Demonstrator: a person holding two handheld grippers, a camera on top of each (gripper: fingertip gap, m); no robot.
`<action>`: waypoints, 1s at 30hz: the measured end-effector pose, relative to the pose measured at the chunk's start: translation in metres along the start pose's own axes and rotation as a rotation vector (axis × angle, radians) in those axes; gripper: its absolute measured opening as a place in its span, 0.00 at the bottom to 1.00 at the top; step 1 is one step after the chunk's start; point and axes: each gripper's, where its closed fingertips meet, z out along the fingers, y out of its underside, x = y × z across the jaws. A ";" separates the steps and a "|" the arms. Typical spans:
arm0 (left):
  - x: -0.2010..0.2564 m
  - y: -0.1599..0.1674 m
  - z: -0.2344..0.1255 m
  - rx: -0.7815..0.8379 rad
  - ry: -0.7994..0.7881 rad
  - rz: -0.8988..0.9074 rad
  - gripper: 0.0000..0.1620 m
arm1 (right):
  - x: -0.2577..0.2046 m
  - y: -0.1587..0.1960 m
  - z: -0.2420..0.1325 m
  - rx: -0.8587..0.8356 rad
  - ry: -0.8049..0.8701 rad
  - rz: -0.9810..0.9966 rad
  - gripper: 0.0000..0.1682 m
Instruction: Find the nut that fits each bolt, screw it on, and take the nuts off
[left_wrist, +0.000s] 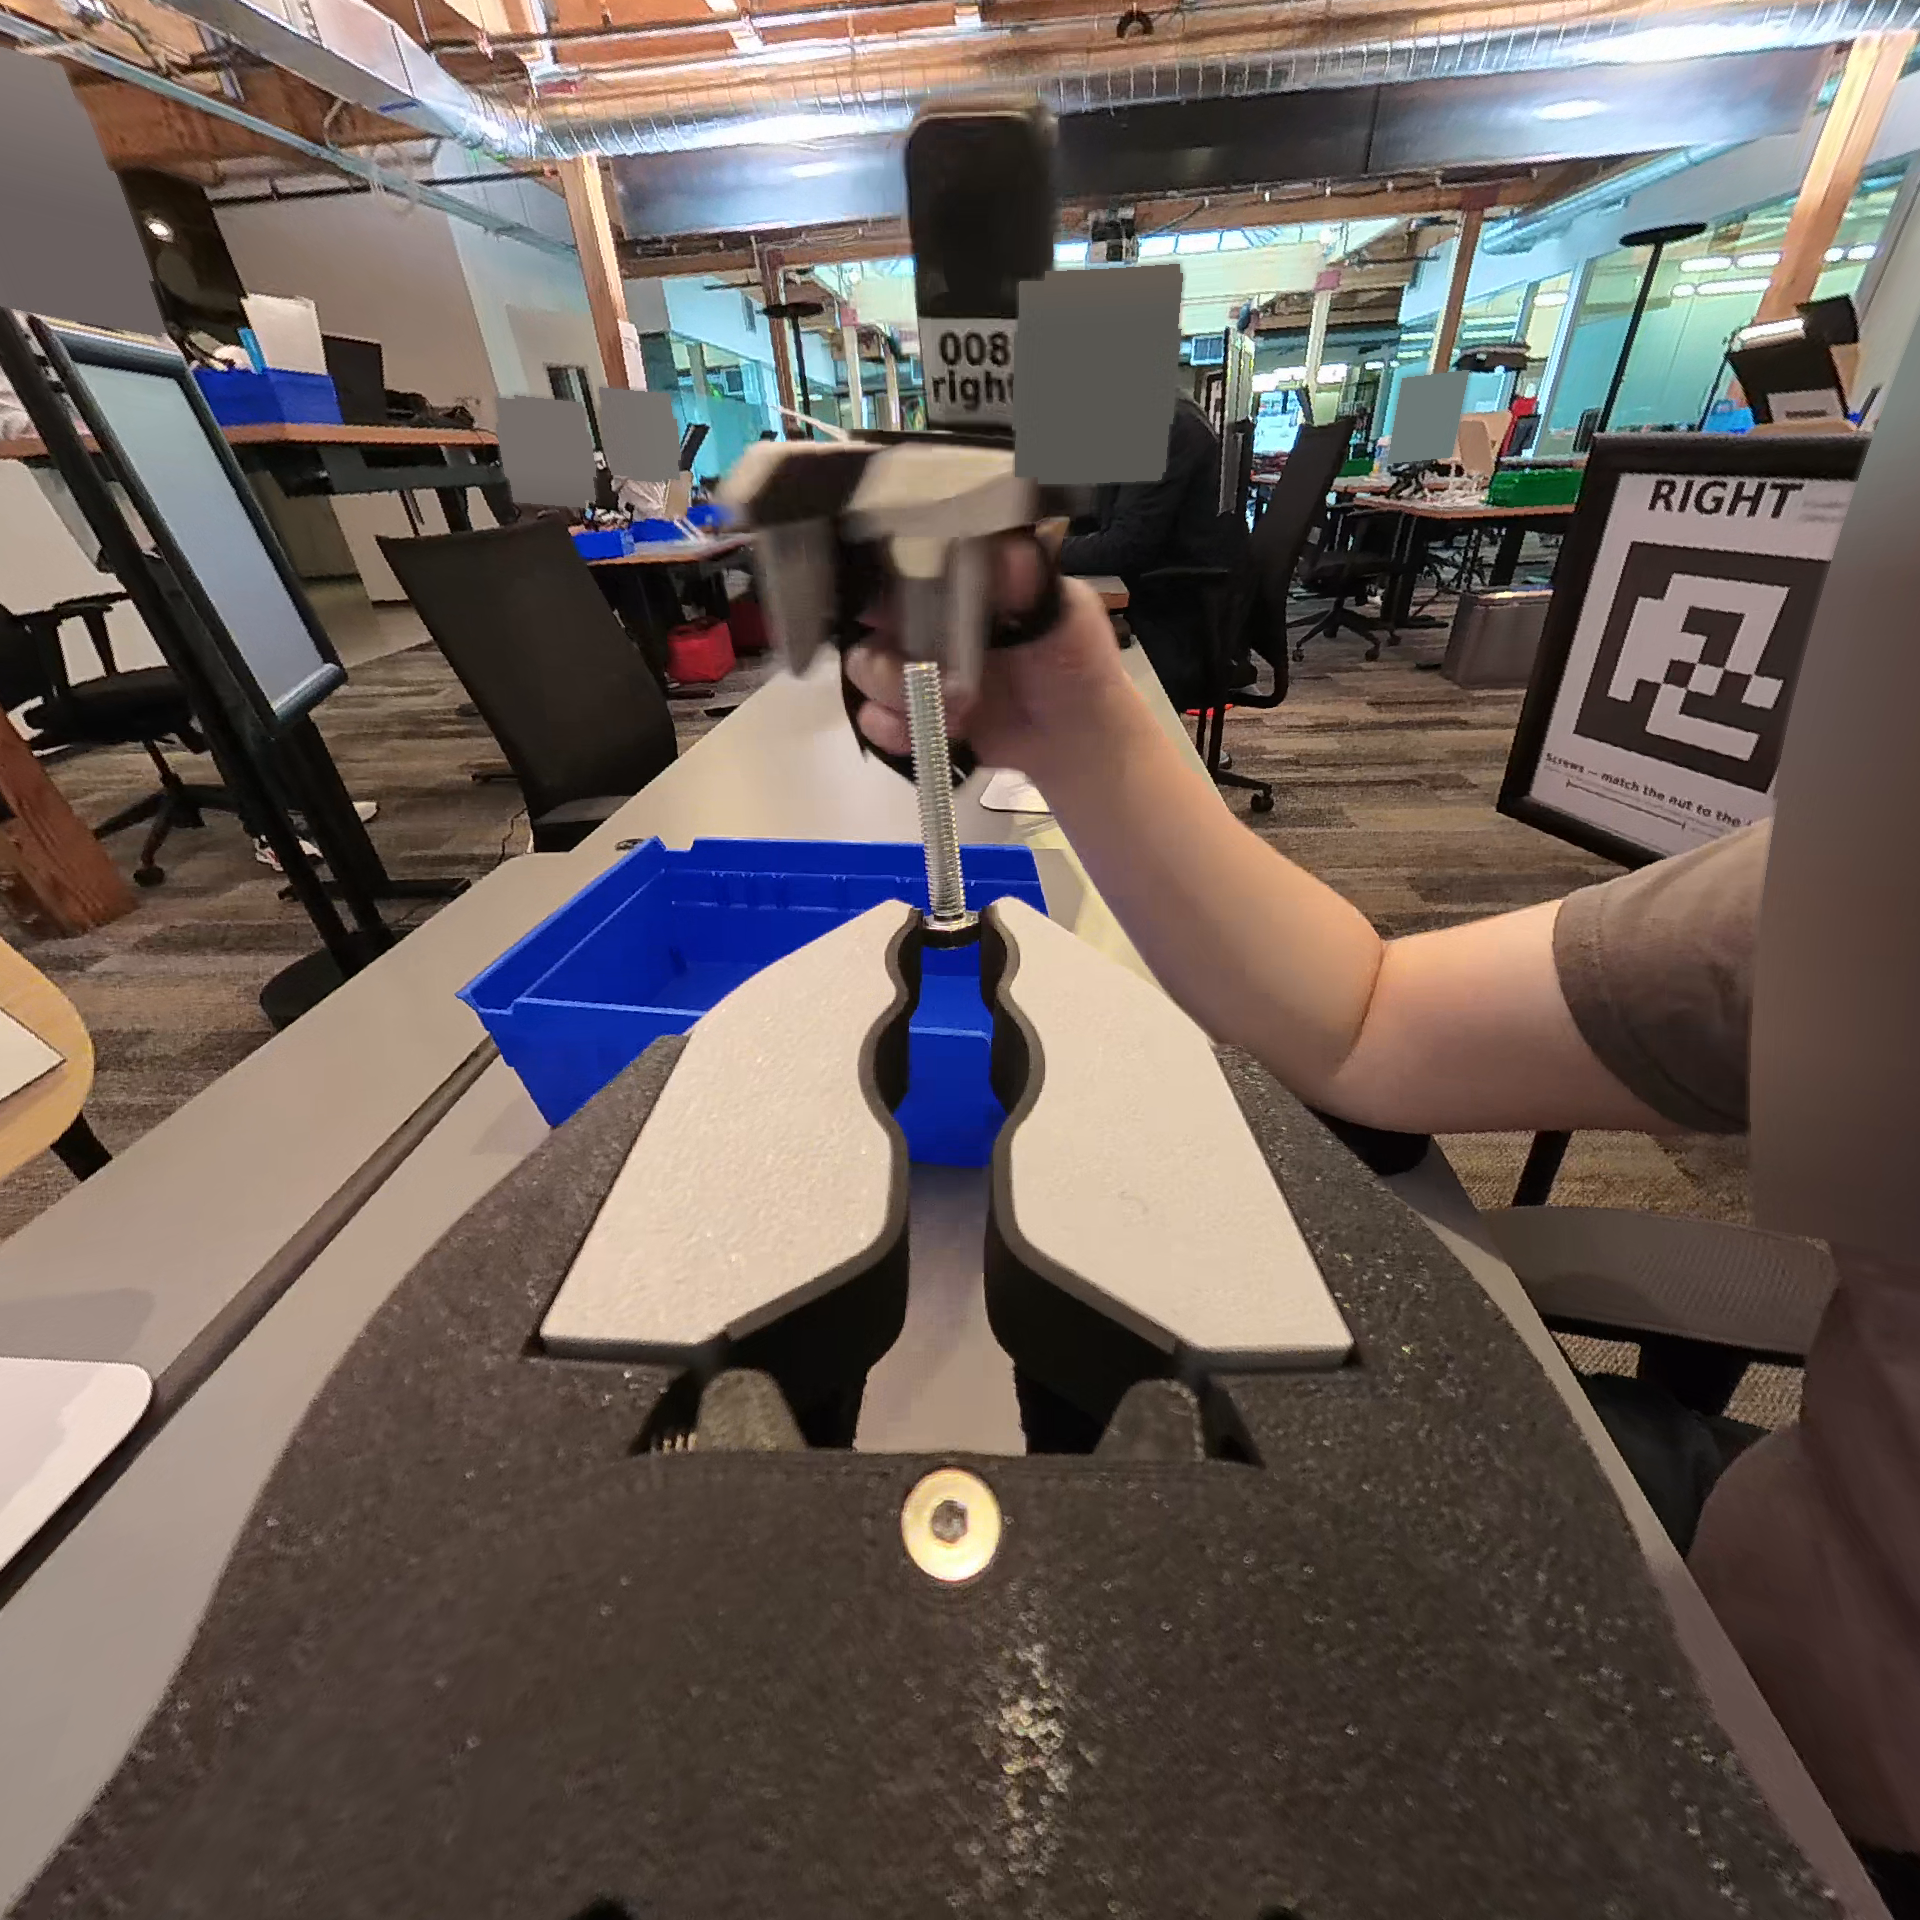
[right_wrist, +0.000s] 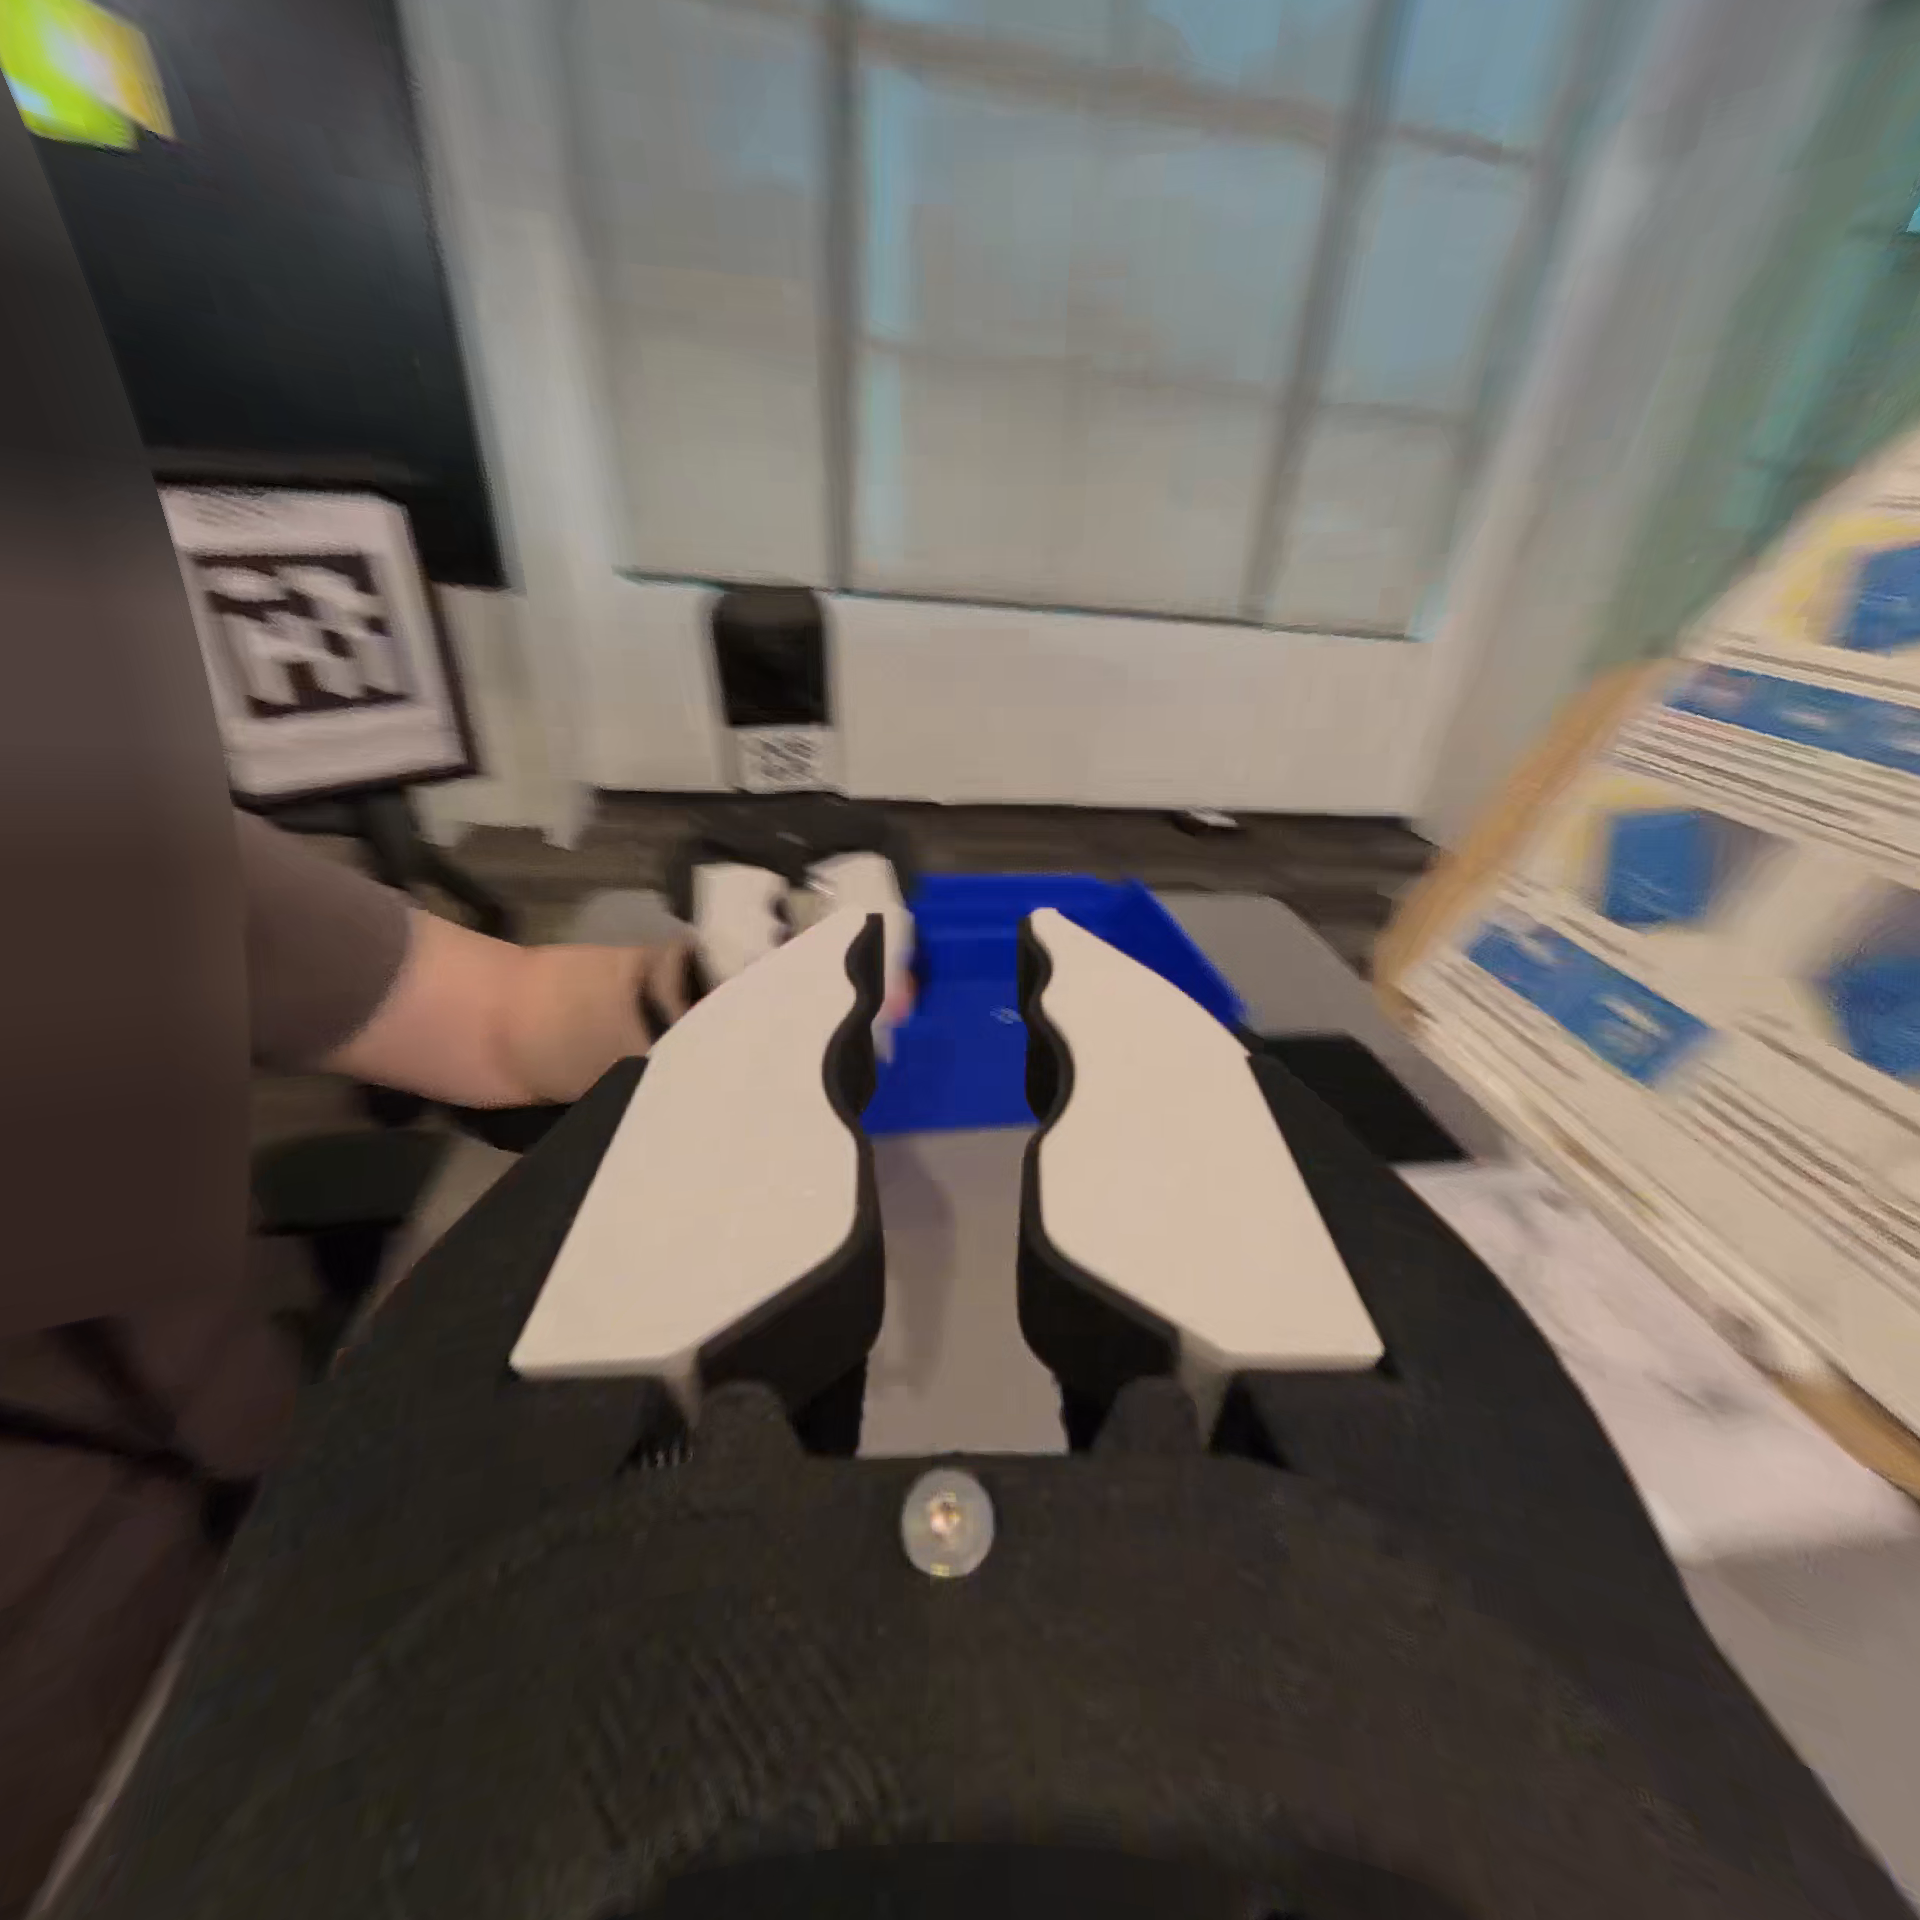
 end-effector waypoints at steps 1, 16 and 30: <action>0.000 -0.001 0.000 0.003 0.003 -0.002 0.06 | -0.016 -0.004 0.012 0.035 -0.081 0.023 0.14; 0.002 -0.006 -0.003 0.015 0.013 0.001 0.06 | -0.055 0.038 0.073 -0.066 -0.304 0.134 0.04; -0.013 0.000 -0.006 -0.042 -0.058 -0.045 0.12 | 0.046 0.094 -0.031 -0.546 0.217 0.214 0.04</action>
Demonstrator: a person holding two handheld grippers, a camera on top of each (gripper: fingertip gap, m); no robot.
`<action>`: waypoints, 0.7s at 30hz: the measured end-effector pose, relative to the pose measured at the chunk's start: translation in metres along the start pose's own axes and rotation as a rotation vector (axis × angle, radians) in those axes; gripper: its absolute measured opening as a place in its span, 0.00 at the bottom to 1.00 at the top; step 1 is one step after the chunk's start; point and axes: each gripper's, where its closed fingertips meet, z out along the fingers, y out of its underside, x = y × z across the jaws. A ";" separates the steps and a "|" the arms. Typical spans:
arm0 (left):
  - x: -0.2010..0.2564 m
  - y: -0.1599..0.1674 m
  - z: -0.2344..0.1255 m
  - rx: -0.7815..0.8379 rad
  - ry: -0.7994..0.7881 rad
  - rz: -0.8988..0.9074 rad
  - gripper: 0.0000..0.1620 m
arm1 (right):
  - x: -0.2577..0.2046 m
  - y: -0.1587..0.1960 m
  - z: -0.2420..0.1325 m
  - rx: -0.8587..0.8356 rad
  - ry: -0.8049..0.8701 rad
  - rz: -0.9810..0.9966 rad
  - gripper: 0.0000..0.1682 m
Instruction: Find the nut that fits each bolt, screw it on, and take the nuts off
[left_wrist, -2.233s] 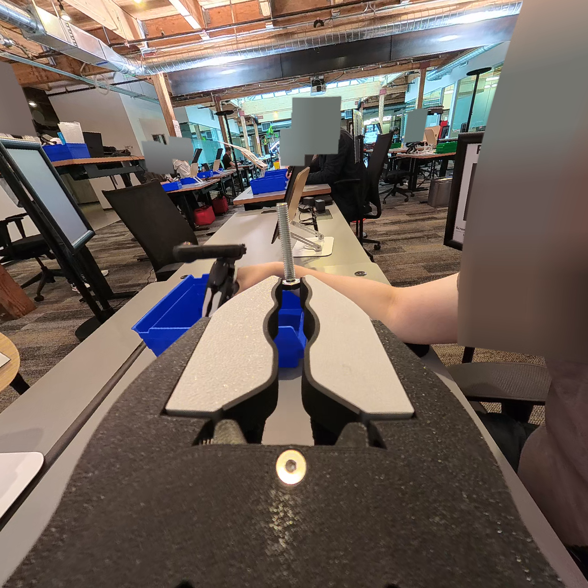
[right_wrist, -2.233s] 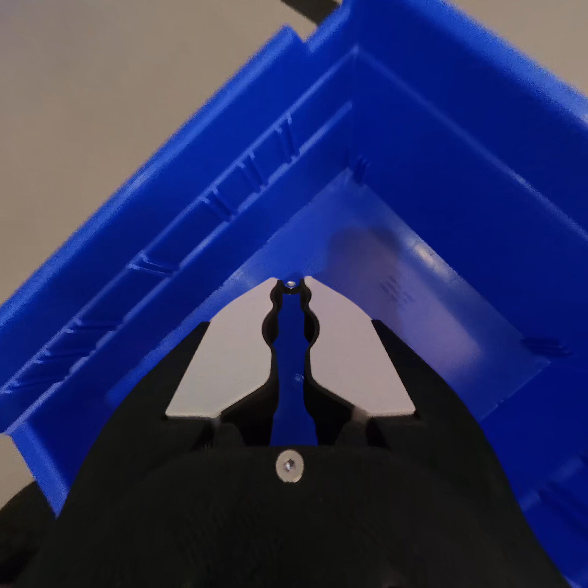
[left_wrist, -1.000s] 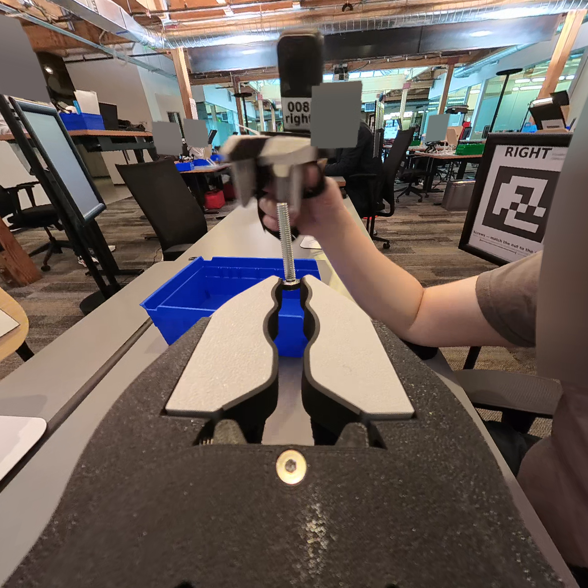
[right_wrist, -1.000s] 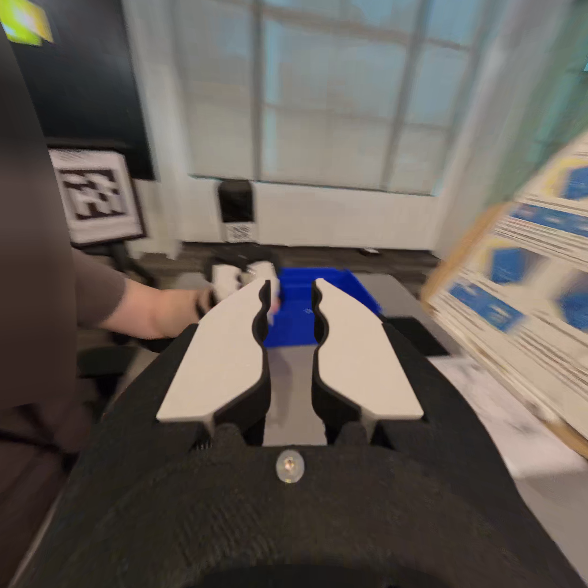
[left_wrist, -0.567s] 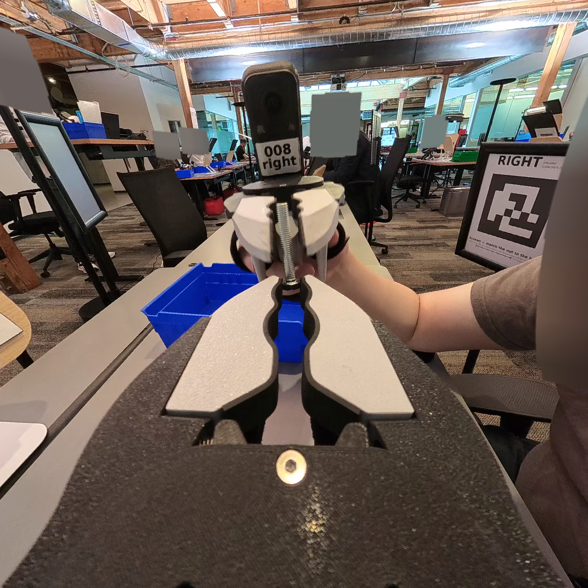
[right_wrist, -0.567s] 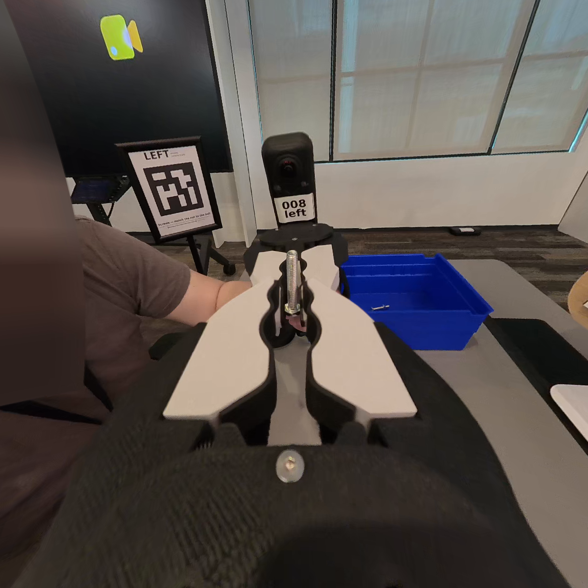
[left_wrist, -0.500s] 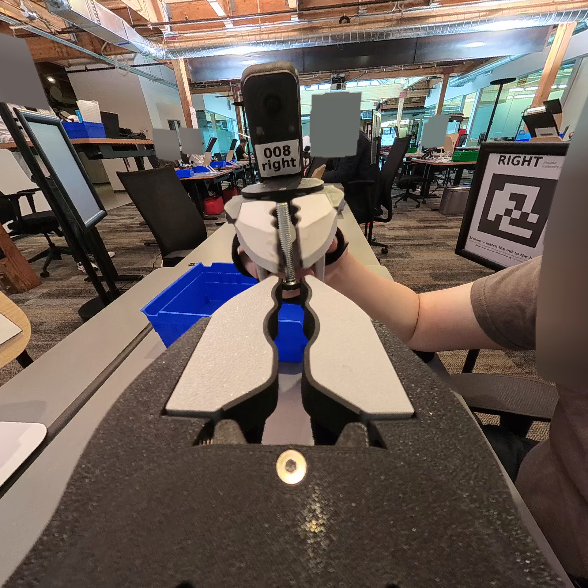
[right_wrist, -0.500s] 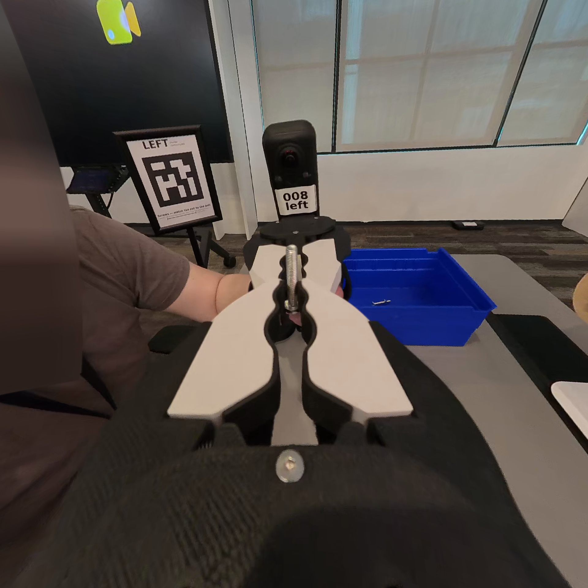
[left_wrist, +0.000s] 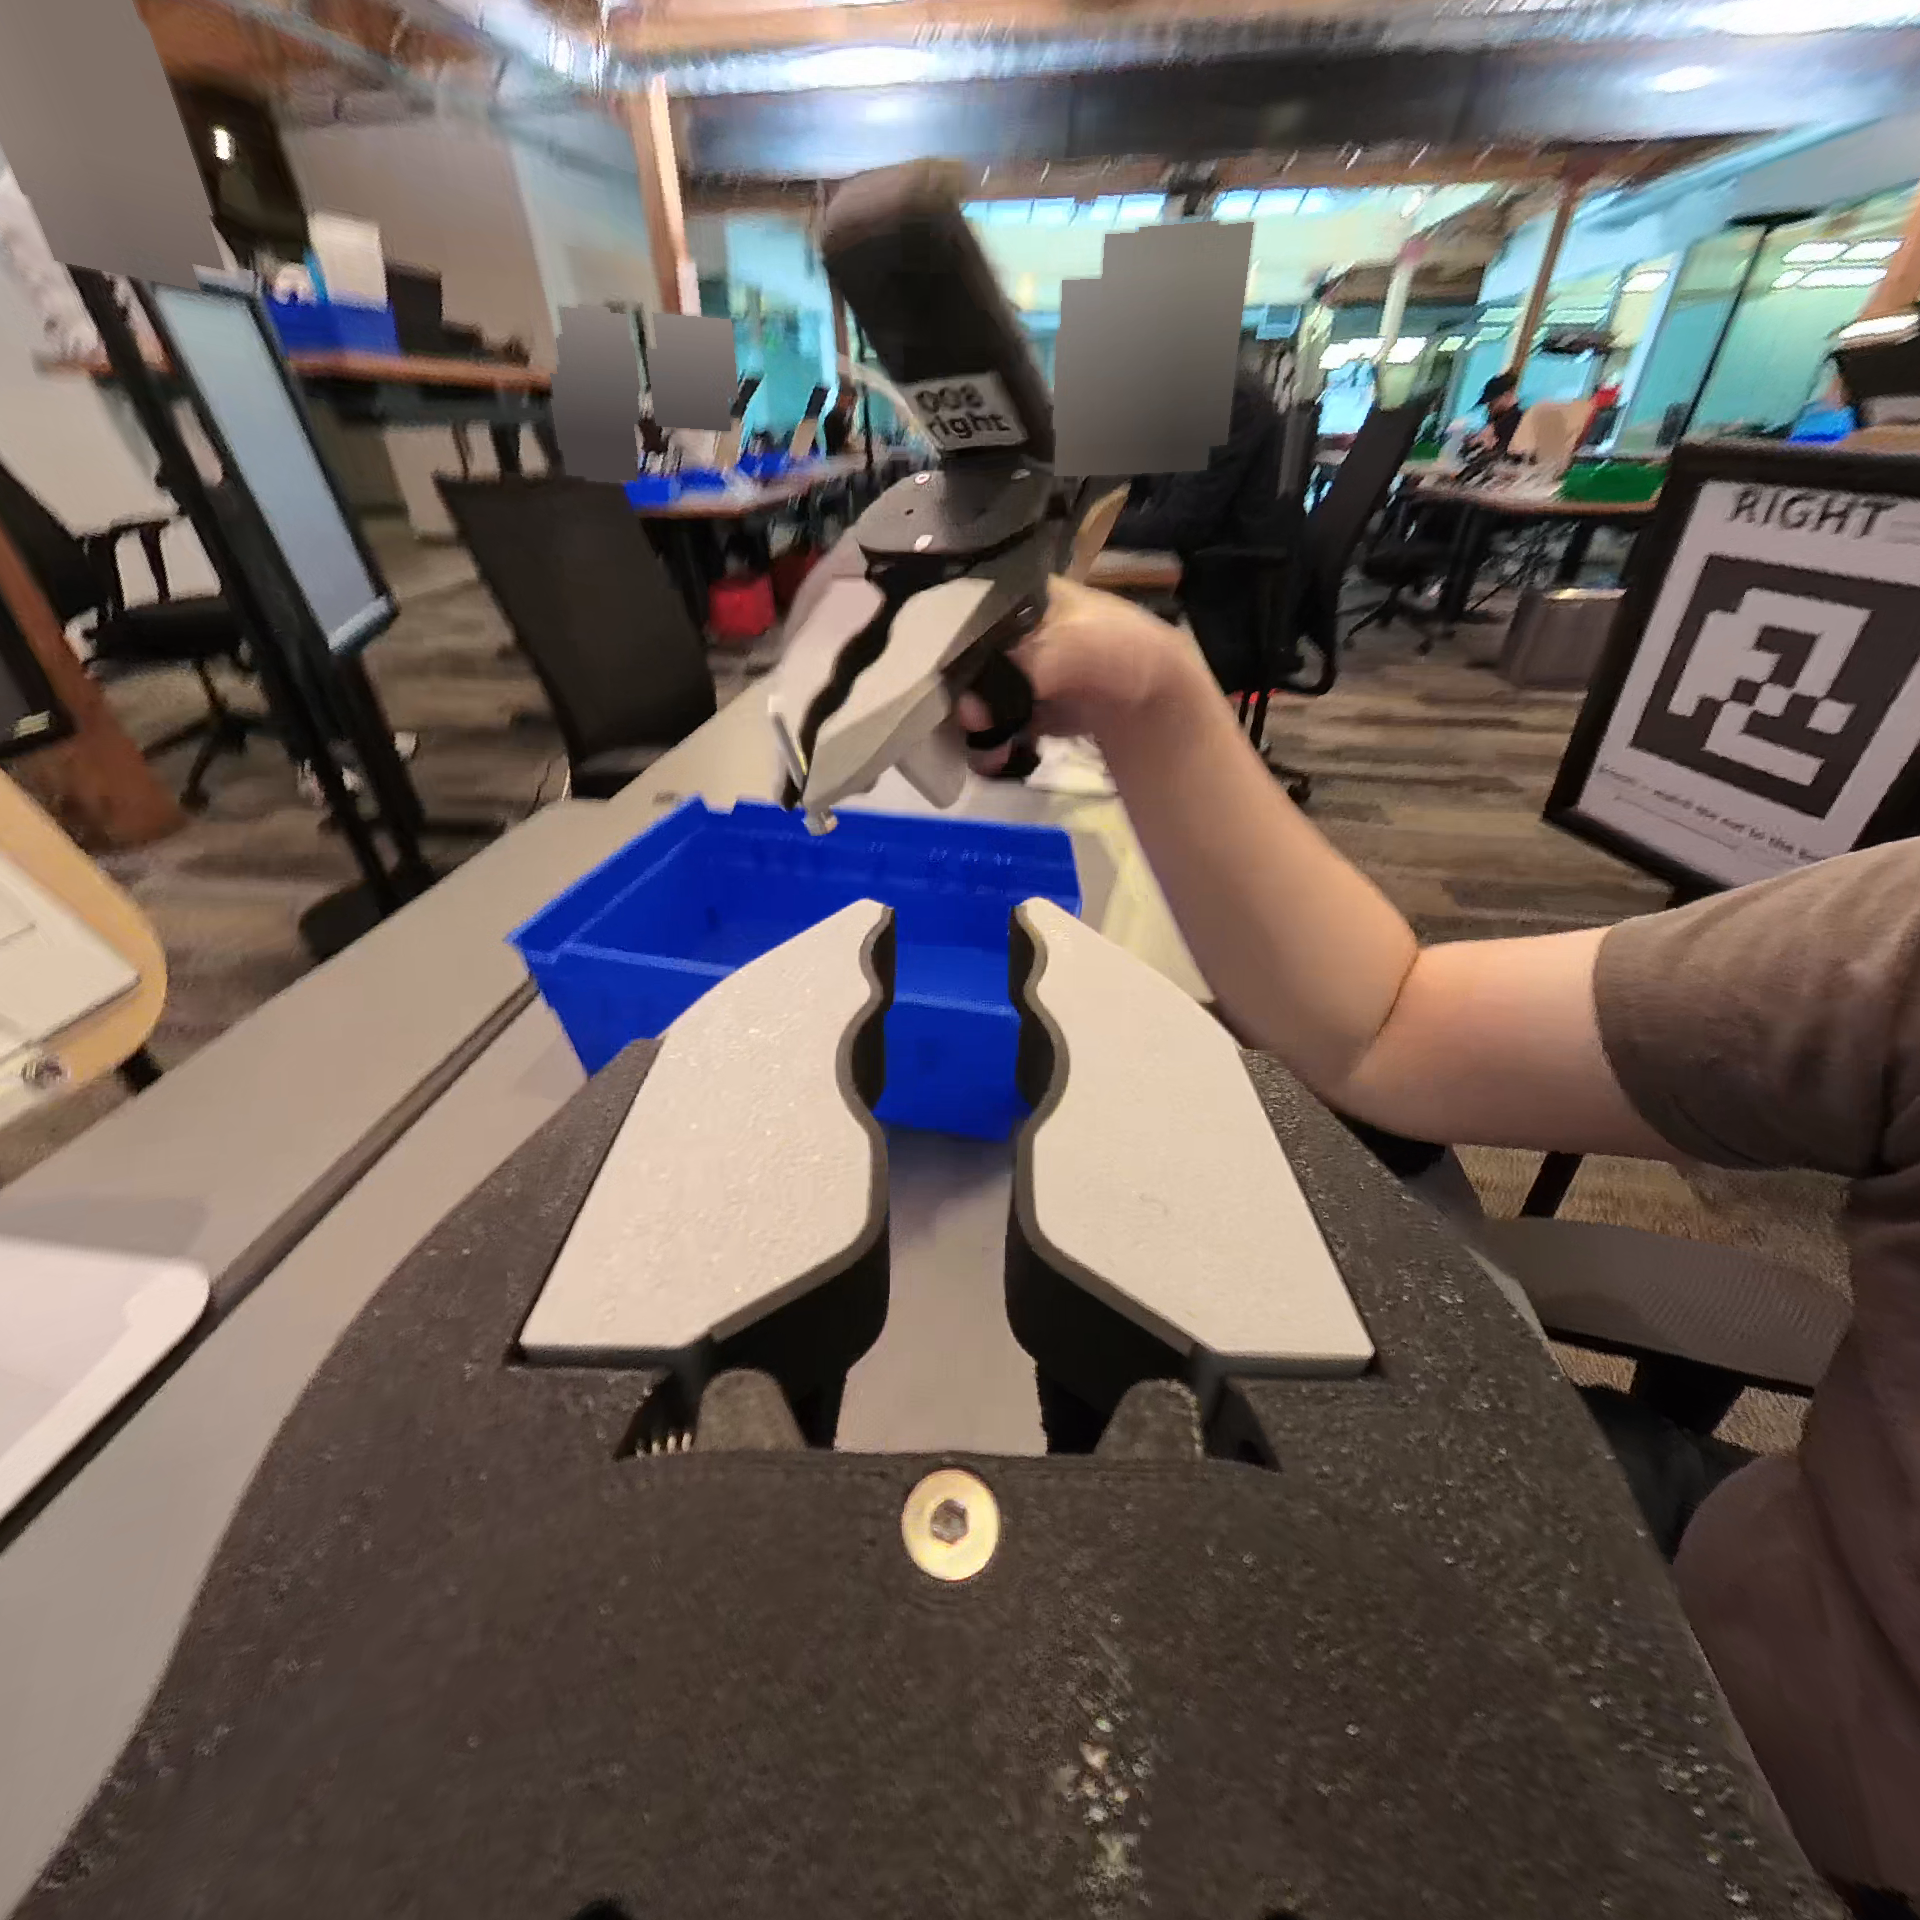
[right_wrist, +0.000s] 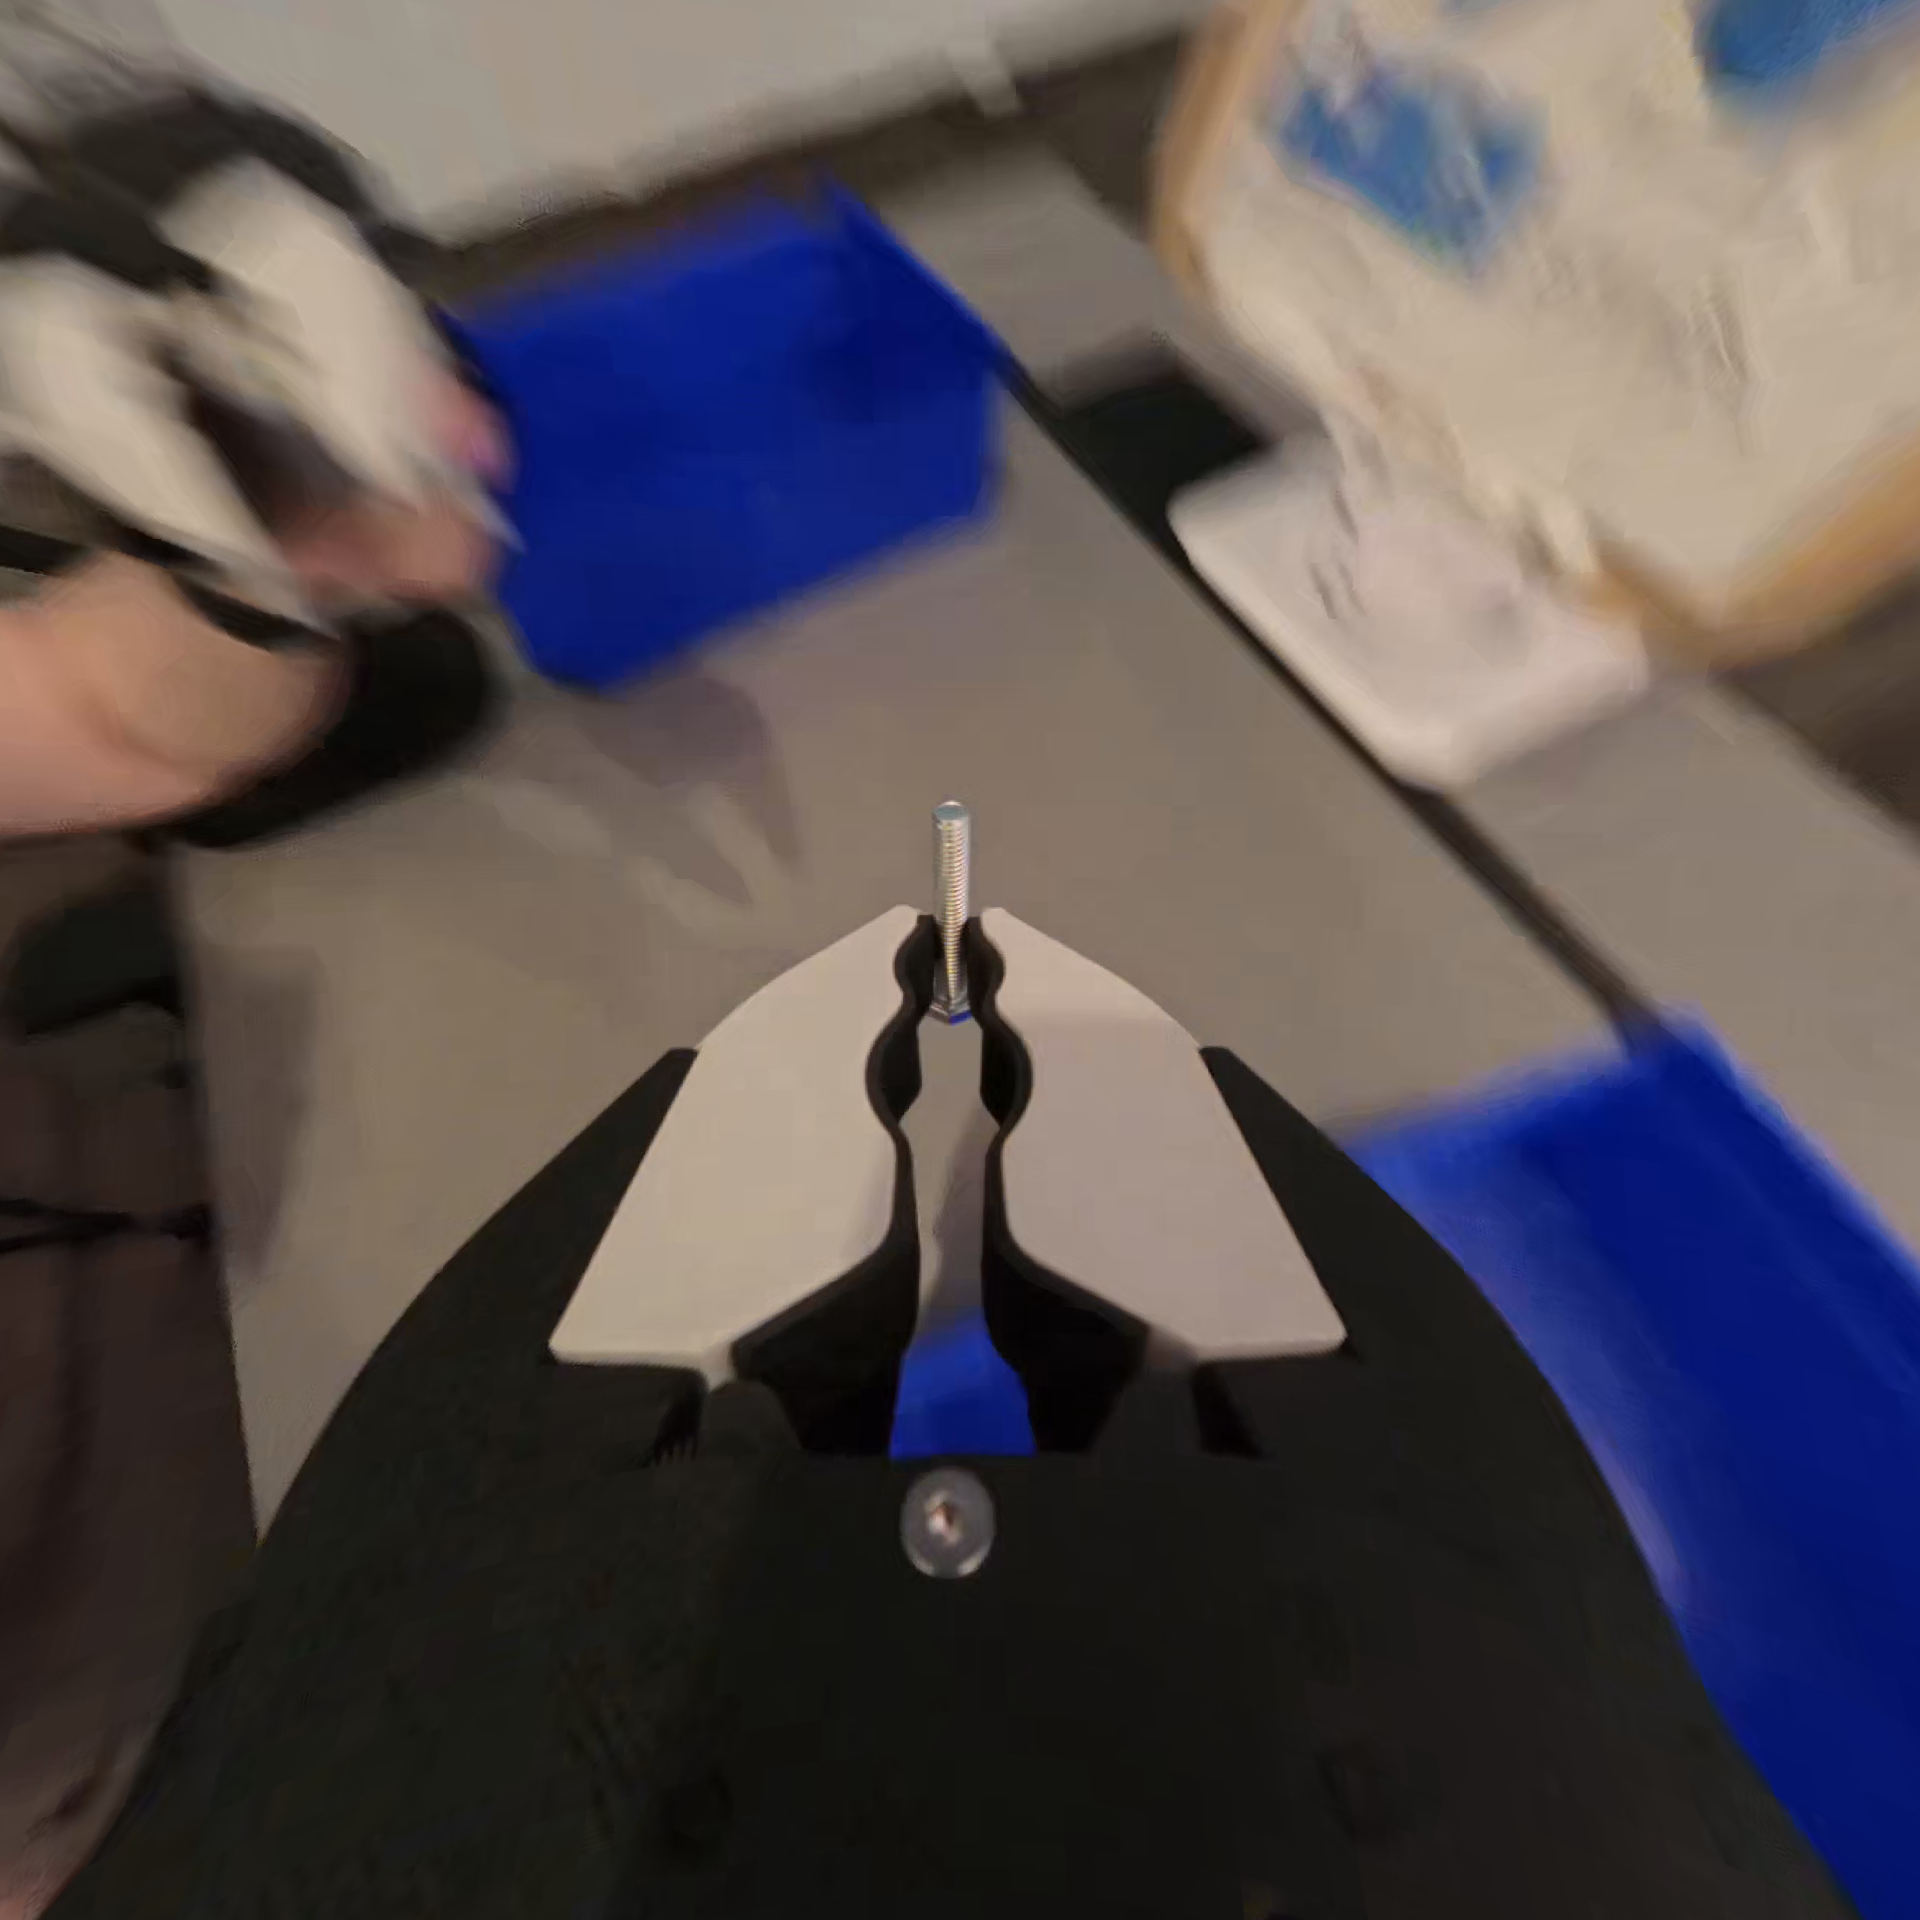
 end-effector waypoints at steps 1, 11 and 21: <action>-0.001 0.002 0.000 -0.017 0.000 -0.009 0.12 | 0.029 0.032 -0.009 -0.127 0.104 0.092 0.04; 0.002 0.011 -0.001 -0.112 0.006 0.017 0.12 | 0.148 0.234 -0.038 -0.801 0.491 0.679 0.04; 0.006 0.013 0.001 -0.121 0.045 -0.016 0.12 | 0.158 0.255 -0.024 -0.809 0.456 0.728 0.04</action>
